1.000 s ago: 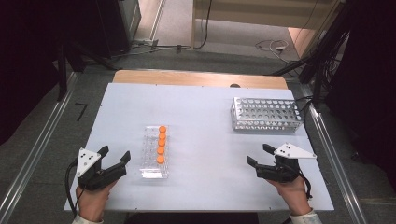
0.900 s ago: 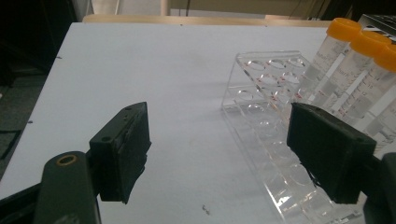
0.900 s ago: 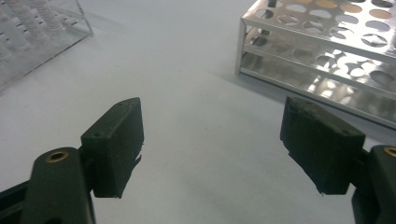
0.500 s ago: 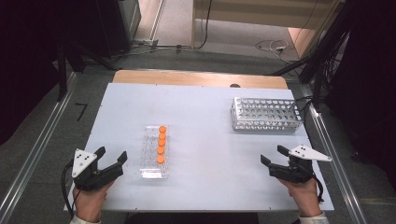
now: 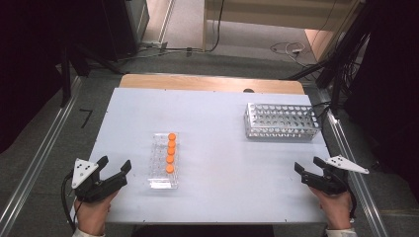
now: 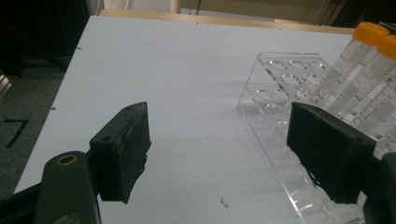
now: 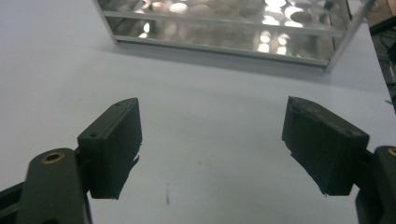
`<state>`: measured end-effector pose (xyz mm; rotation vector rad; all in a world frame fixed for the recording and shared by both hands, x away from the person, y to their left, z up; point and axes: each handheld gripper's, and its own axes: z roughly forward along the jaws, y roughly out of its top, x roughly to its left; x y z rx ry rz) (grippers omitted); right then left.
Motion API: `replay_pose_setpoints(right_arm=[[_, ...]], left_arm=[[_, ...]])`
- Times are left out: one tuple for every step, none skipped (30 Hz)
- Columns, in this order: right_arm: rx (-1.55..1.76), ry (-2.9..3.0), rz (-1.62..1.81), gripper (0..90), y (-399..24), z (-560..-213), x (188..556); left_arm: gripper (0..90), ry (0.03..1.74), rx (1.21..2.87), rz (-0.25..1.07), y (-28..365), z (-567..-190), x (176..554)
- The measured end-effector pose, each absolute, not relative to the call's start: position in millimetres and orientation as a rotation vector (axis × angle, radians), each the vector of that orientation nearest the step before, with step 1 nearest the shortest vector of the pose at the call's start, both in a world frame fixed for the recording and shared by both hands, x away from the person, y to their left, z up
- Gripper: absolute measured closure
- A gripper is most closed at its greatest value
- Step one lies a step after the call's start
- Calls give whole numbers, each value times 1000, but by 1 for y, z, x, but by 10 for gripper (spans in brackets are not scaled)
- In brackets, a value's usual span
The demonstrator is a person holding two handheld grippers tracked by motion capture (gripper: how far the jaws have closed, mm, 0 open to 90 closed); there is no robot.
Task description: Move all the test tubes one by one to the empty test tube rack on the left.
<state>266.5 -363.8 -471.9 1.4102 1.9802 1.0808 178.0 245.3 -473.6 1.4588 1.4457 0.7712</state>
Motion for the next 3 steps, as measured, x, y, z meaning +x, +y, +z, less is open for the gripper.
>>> replay_pose_setpoints(right_arm=[[1429, 1974, 1074, 180, -367, -474, 267], [1442, 1969, 1067, 171, -369, -476, 269], [1456, 1964, 1051, 159, -371, -479, 270]], left_arm=[[210, 1445, 1459, 773, 246, -473, 178], [210, 1446, 1458, 775, 246, -473, 178], [210, 1447, 1458, 777, 246, -473, 178]])
